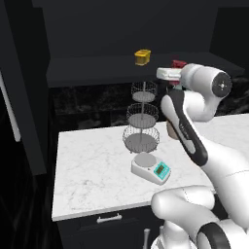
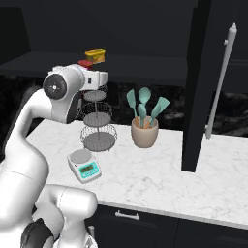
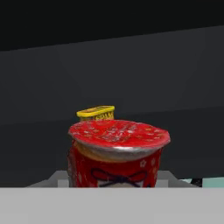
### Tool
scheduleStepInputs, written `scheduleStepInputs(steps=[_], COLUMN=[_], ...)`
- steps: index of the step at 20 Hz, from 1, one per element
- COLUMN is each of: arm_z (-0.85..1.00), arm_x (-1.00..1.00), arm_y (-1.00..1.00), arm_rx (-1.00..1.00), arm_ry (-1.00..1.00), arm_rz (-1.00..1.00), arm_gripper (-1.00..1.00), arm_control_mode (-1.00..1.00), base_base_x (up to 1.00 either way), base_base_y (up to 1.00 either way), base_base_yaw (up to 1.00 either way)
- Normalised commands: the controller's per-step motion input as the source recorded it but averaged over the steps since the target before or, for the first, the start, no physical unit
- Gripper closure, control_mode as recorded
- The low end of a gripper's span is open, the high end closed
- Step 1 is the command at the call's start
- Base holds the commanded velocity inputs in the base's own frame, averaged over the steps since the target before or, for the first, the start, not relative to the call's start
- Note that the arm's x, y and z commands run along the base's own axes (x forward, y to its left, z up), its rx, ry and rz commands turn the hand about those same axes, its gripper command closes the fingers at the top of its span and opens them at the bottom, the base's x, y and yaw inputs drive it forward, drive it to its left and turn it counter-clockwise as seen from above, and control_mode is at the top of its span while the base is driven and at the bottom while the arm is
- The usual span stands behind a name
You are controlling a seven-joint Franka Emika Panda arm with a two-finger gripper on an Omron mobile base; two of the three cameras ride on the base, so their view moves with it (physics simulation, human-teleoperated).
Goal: Pick the yogurt and place it on the digital scale for weighing, and close the cabinet.
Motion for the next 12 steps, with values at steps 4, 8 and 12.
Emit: scheduleStepInputs(steps=[4, 8, 12], arm_z=[-0.16, -0.3, -0.79], arm_x=[-0.81, -0.36, 0.0], arm_y=[0.0, -0.03, 0.01], arm_rx=[0.0, -0.07, -0.09], arm_ry=[0.0, 0.09, 0.04], arm_rz=[0.07, 0.31, 0.6], arm_gripper=[1.0, 1.0, 1.0], arm_control_mode=[-1.0, -1.0, -1.0], base_base_x=[0.0, 0.0, 0.0], base_base_y=[0.0, 0.0, 0.0], base_base_yaw=[0.0, 0.0, 0.0])
